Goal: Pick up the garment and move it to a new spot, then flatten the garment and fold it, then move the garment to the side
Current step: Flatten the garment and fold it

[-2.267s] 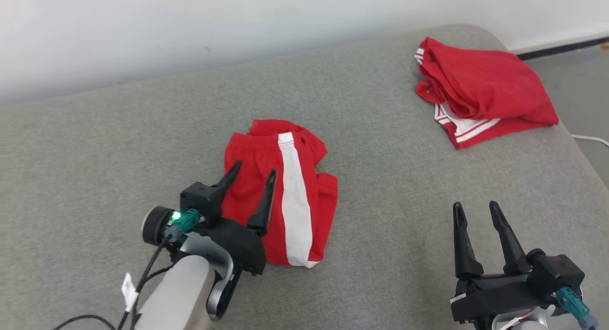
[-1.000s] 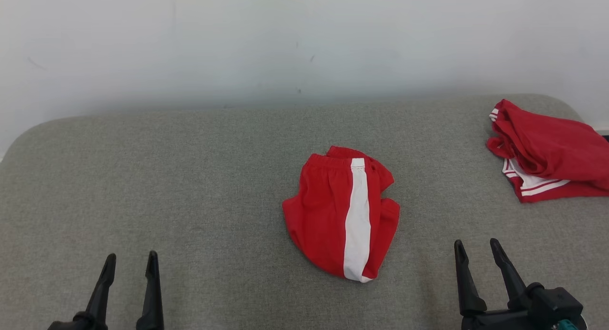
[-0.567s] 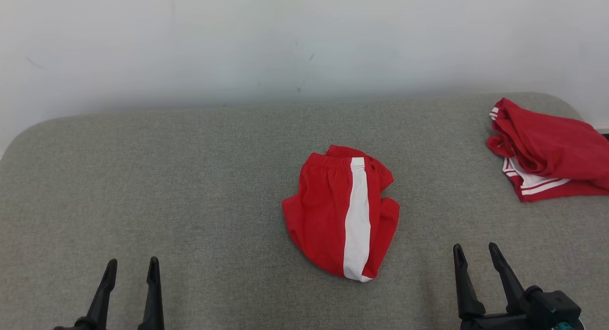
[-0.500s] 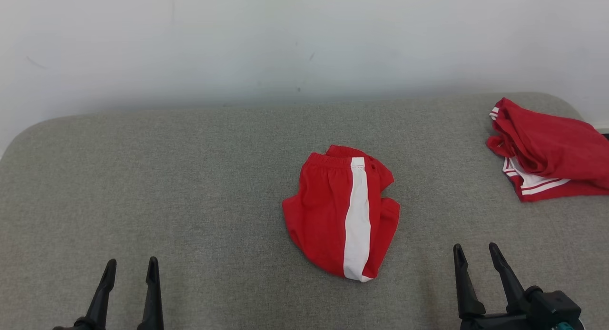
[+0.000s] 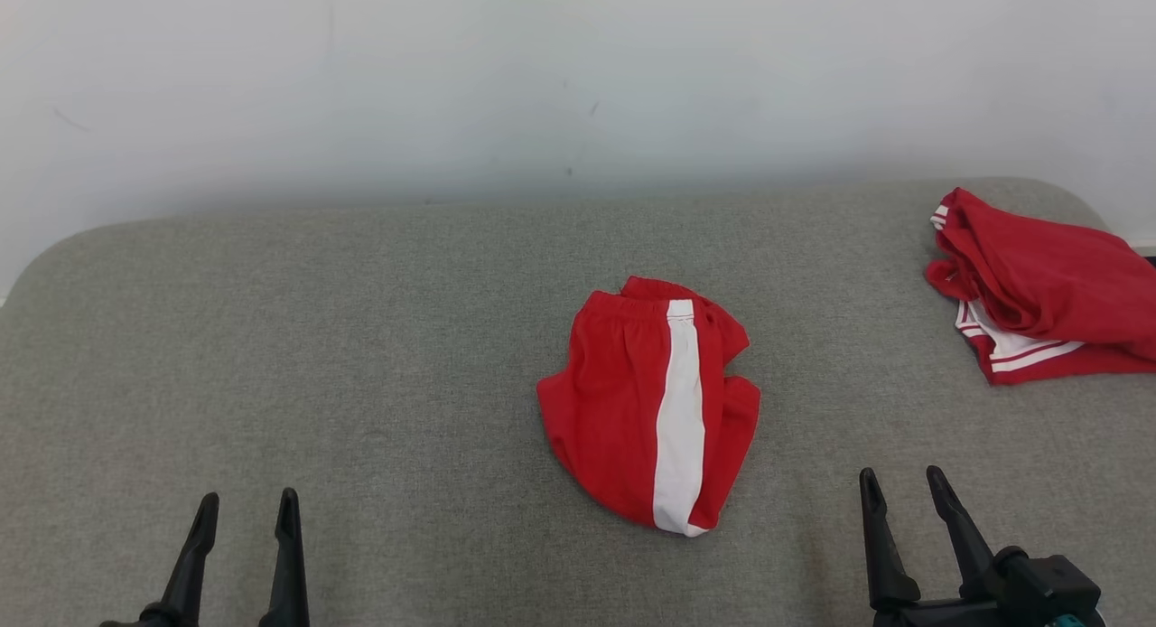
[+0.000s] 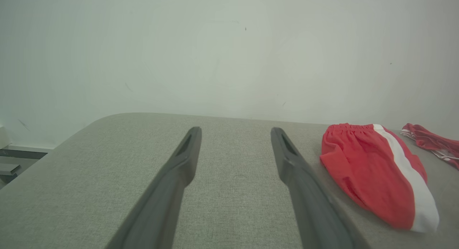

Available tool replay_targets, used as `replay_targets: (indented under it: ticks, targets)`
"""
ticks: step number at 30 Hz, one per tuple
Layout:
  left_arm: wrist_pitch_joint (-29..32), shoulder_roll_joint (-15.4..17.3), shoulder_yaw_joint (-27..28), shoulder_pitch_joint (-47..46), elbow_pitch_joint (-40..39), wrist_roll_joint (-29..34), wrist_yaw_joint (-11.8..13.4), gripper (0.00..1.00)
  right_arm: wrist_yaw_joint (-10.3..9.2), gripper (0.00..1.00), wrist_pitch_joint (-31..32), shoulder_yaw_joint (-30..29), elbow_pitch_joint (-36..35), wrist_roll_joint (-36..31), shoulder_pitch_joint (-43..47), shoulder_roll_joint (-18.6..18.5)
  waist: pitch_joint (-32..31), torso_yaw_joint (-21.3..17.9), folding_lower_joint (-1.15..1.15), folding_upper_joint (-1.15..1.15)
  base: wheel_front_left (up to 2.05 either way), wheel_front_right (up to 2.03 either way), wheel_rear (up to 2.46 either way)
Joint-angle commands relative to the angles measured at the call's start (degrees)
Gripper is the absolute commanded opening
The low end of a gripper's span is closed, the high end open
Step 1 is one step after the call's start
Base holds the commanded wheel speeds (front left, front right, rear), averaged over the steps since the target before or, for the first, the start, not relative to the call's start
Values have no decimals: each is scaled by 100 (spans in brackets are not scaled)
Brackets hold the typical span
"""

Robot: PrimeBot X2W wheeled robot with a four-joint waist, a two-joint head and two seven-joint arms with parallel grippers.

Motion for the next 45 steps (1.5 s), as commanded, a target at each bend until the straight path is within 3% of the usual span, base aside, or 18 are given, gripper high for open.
replay_targets:
  ticks: [1,30,38,45]
  targets:
    - [-8,-8,21,21,6,53,5,100,-18,100,-24,-13,3,18,28,4,2,5,0,0,0,0,0]
    - [-8,-25,-22,38,69,92,3,100,-18,100,-24,25,105,21,-81,-55,11,39,0,0,0,0,0]
    - [-9,-25,-172,-109,101,53,2,100,-17,100,-24,363,399,-27,-753,-401,183,286,0,0,0,0,0]
    - [-9,-24,-339,-270,148,-57,25,100,-18,100,124,825,1009,59,-1870,-740,469,663,0,0,0,0,0]
